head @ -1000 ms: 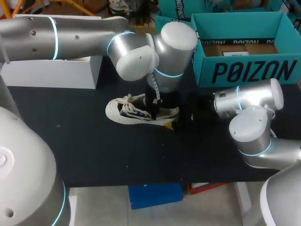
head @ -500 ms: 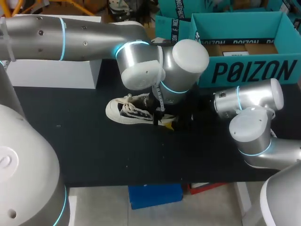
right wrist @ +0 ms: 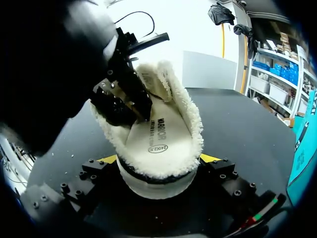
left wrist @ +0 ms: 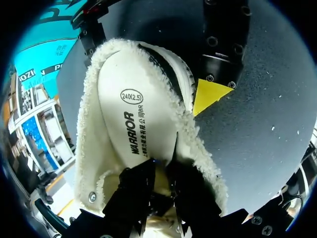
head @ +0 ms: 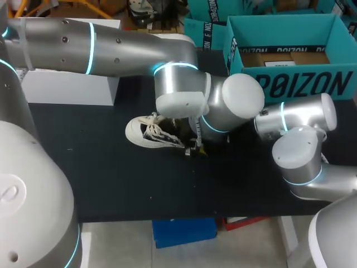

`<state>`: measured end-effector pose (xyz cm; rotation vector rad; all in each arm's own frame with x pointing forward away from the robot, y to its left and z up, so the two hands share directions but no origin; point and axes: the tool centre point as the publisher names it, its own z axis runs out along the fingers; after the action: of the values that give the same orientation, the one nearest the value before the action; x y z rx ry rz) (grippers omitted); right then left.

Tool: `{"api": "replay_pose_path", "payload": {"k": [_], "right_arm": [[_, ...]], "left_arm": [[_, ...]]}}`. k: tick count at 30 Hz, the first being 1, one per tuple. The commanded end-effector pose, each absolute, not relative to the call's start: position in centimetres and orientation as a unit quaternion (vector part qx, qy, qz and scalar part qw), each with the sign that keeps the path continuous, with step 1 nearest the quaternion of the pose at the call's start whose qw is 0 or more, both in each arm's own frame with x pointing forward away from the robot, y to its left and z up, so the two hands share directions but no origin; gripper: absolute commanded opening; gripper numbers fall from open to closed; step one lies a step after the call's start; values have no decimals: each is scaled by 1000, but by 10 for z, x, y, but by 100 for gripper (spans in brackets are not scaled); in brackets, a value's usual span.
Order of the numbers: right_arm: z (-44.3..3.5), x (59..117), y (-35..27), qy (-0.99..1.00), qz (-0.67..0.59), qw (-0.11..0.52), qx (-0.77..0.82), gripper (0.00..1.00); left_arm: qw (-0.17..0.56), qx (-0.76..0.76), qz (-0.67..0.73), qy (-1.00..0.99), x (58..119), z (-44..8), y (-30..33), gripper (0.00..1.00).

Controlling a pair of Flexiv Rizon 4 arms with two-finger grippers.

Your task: Take the shoe out of the shoebox, open the shoe tongue, remove and reinsert the insole, then place the shoe into the shoebox

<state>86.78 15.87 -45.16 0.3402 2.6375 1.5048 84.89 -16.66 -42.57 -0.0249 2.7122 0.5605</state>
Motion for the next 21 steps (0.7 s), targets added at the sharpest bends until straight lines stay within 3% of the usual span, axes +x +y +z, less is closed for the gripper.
{"api": "replay_pose_path", "payload": {"k": [1, 9, 11, 12, 21], "right_arm": [[-457, 871, 164, 863, 491, 42, 114, 0], [-457, 871, 164, 863, 491, 42, 114, 0], [-457, 871, 164, 863, 491, 42, 114, 0], [-457, 871, 164, 863, 491, 42, 114, 0], [-457, 871, 164, 863, 491, 42, 114, 0]], "left_arm": [[194, -17, 212, 958, 938, -707, -90, 21], [206, -53, 186, 959, 960, -697, -80, 22], [208, -61, 180, 959, 965, -696, -78, 5], [205, -64, 170, 962, 970, -697, -77, 4], [193, -87, 154, 965, 996, -709, -75, 0]]}}
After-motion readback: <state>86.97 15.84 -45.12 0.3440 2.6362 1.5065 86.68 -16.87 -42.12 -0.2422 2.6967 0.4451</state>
